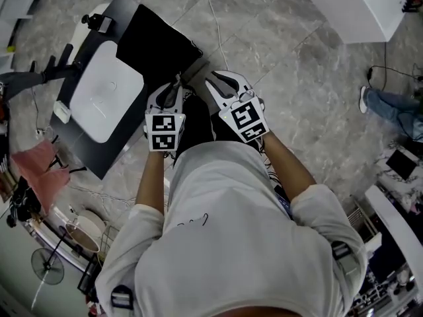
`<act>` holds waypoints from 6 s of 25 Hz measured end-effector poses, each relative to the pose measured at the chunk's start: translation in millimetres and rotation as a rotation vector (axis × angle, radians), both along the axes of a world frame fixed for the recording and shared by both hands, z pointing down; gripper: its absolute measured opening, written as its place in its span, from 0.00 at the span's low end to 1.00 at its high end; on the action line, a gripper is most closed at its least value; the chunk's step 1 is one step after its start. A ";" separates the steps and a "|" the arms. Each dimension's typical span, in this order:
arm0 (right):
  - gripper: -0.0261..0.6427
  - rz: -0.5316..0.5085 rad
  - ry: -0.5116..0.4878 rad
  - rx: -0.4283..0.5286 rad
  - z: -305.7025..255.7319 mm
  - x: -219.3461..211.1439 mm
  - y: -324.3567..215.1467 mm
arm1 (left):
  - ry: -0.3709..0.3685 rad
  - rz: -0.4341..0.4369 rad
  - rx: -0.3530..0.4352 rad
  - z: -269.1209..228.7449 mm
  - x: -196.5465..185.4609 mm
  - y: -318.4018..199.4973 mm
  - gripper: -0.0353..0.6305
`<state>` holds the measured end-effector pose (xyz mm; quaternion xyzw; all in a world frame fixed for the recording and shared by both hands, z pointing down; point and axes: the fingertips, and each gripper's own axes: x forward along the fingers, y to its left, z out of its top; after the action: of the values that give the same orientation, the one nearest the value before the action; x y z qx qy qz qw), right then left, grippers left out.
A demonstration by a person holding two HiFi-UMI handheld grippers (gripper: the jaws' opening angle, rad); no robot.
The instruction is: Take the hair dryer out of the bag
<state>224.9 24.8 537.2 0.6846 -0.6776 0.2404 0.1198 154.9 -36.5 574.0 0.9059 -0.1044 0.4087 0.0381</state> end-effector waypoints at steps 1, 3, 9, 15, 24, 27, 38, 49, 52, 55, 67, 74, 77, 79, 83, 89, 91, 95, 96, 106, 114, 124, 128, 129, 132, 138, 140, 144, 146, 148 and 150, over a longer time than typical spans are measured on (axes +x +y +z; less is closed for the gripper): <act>0.15 -0.005 -0.004 -0.010 4.0 -3.4 -1.0 | -0.021 0.011 0.019 5.3 -0.8 -4.5 0.18; 0.15 -0.008 -0.017 -0.025 10.3 -10.5 -3.5 | -0.065 0.033 0.042 16.3 -3.8 -11.7 0.18; 0.15 0.015 -0.025 -0.042 12.5 -12.7 -15.2 | -0.185 0.147 0.103 40.6 -3.9 -23.8 0.24; 0.15 0.041 -0.030 -0.068 17.3 -7.6 -22.3 | -0.296 0.270 0.196 65.4 3.4 -38.0 0.32; 0.15 0.077 -0.036 -0.101 22.5 -1.9 -32.0 | -0.348 0.330 0.152 85.3 8.0 -47.2 0.28; 0.15 0.091 -0.036 -0.108 23.6 1.2 -34.4 | -0.332 0.342 0.104 82.2 10.7 -49.3 0.19; 0.15 0.108 -0.052 -0.130 33.6 2.1 -56.1 | -0.208 0.252 -0.024 55.0 29.0 -96.7 0.10; 0.15 0.133 -0.056 -0.131 38.8 -1.4 -95.3 | -0.138 0.250 -0.069 40.2 48.4 -149.8 0.10; 0.15 0.144 -0.068 -0.135 41.9 -6.2 -104.8 | -0.120 0.255 -0.088 37.0 53.4 -163.3 0.10; 0.15 0.150 -0.085 -0.141 45.6 -12.8 -115.4 | -0.104 0.272 -0.110 36.2 57.8 -172.2 0.10; 0.16 0.124 -0.168 -0.198 72.0 -51.4 -150.9 | -0.005 0.413 -0.150 31.6 62.5 -183.5 0.10; 0.20 0.160 -0.137 -0.234 85.7 -52.0 -167.9 | 0.046 0.400 -0.217 29.8 50.5 -182.7 0.10; 0.22 0.183 -0.110 -0.252 89.7 -49.0 -172.8 | 0.066 0.408 -0.226 29.1 48.1 -180.8 0.10; 0.28 0.205 -0.089 -0.260 91.6 -44.8 -175.2 | 0.077 0.420 -0.225 27.3 49.4 -179.0 0.10; 0.36 0.260 -0.081 -0.257 96.6 -33.4 -181.2 | 0.088 0.434 -0.225 25.0 51.6 -174.5 0.10; 0.43 0.263 -0.149 -0.276 116.7 -24.5 -193.7 | 0.080 0.436 -0.248 24.2 48.3 -172.2 0.10; 0.44 0.250 -0.159 -0.281 122.2 -23.3 -199.4 | 0.063 0.441 -0.237 26.9 47.6 -175.1 0.10; 0.46 0.242 -0.146 -0.307 128.8 -24.6 -200.3 | 0.053 0.425 -0.249 29.0 47.1 -176.1 0.10; 0.47 0.239 -0.140 -0.314 130.9 -23.7 -202.3 | 0.049 0.424 -0.249 29.9 47.6 -177.5 0.10; 0.53 0.180 -0.213 -0.361 149.4 -26.6 -206.3 | 0.027 0.391 -0.299 39.4 50.3 -179.5 0.10; 0.46 0.073 -0.290 -0.361 145.5 -21.2 -202.6 | 0.013 0.375 -0.351 42.8 47.7 -183.3 0.10; 0.45 0.136 -0.486 -0.343 130.3 -12.9 -192.6 | 0.036 0.490 -0.332 22.4 48.0 -160.7 0.10; 0.45 0.080 -0.429 -0.367 126.8 -13.6 -187.4 | 0.028 0.482 -0.326 25.2 46.3 -166.4 0.10; 0.45 0.054 -0.404 -0.380 126.6 -14.4 -184.4 | 0.025 0.484 -0.326 25.7 46.0 -167.5 0.10; 0.45 -0.015 -0.359 -0.410 126.2 -17.1 -172.2 | 0.014 0.499 -0.332 26.2 44.7 -167.6 0.10; 0.45 -0.105 -0.295 -0.394 131.4 -14.4 -157.3 | 0.001 0.515 -0.367 28.6 40.8 -161.9 0.10; 0.45 -0.118 -0.268 -0.395 136.5 -13.9 -155.1 | 0.001 0.515 -0.374 28.6 39.8 -158.5 0.10; 0.45 -0.106 -0.242 -0.398 142.5 -14.5 -155.1 | 0.000 0.515 -0.374 29.7 39.4 -154.7 0.10; 0.46 -0.101 -0.226 -0.399 144.3 -15.2 -155.3 | 0.000 0.510 -0.375 31.3 39.5 -153.9 0.10; 0.46 -0.104 -0.192 -0.415 145.3 -16.5 -155.1 | 0.002 0.504 -0.376 31.6 39.9 -153.8 0.10; 0.48 -0.108 -0.120 -0.444 147.5 -17.7 -154.6 | 0.003 0.499 -0.376 31.1 41.4 -154.5 0.10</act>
<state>207.2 -129.8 684.8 0.5886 -0.6497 0.4172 0.2398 196.3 -191.0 605.1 0.8814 0.1984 0.4161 0.1036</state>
